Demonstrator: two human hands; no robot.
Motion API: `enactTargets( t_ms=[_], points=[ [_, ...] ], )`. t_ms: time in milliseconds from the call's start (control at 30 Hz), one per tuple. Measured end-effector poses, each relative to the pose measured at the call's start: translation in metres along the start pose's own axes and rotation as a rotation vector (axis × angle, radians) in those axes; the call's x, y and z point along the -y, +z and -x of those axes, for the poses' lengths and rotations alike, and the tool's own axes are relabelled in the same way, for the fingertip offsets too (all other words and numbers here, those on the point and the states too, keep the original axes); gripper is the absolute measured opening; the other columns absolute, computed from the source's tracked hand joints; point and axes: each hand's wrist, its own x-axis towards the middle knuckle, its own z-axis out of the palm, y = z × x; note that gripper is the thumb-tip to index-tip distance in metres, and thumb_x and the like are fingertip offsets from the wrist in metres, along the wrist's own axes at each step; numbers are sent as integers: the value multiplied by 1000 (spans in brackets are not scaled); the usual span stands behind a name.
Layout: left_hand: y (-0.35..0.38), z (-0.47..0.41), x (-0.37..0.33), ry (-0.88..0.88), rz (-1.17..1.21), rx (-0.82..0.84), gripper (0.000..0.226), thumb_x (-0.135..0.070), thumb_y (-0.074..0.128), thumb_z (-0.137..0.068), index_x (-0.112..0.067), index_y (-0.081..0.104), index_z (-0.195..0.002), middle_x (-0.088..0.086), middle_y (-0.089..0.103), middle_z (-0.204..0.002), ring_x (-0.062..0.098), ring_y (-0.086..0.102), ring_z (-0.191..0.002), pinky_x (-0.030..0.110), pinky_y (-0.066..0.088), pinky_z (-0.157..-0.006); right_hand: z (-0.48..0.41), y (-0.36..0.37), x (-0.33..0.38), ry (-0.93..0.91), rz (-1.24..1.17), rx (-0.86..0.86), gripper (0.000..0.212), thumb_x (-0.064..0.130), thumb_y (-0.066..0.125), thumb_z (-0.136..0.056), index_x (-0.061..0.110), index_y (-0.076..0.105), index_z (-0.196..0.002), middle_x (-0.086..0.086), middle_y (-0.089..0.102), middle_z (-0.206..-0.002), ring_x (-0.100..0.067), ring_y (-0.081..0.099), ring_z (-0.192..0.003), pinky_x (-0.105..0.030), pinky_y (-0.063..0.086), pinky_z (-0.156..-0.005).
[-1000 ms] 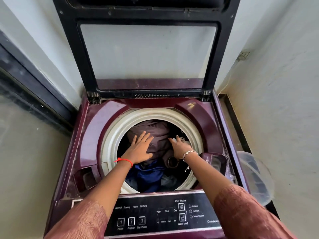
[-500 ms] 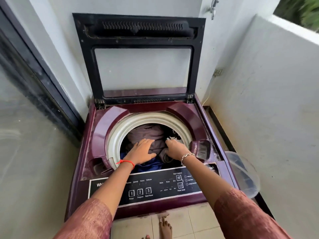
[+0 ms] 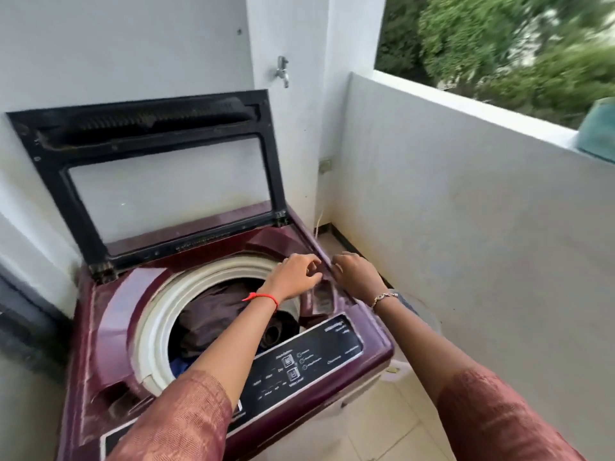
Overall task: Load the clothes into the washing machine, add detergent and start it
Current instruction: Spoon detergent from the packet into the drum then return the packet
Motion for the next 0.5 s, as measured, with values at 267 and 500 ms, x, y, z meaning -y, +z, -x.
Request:
enactTargets(
  t_ms=[267, 500],
  points=[
    [41, -96, -118, 230, -65, 84, 35, -28, 58, -85, -14, 62, -117, 6, 67, -112, 22, 61, -107, 32, 48, -91, 20, -53, -134, 259, 13, -98, 28, 16, 41, -92, 1, 64, -87, -21, 66, -99, -39, 61, -92, -42, 47, -73],
    [91, -175, -234, 396, -76, 201, 34, -23, 58, -85, -11, 60, -117, 5, 66, -112, 21, 62, -102, 34, 49, -90, 50, -118, -261, 426, 85, -192, 27, 16, 42, -92, -1, 63, -88, -21, 65, -99, -39, 59, -93, -40, 43, -69]
  ],
)
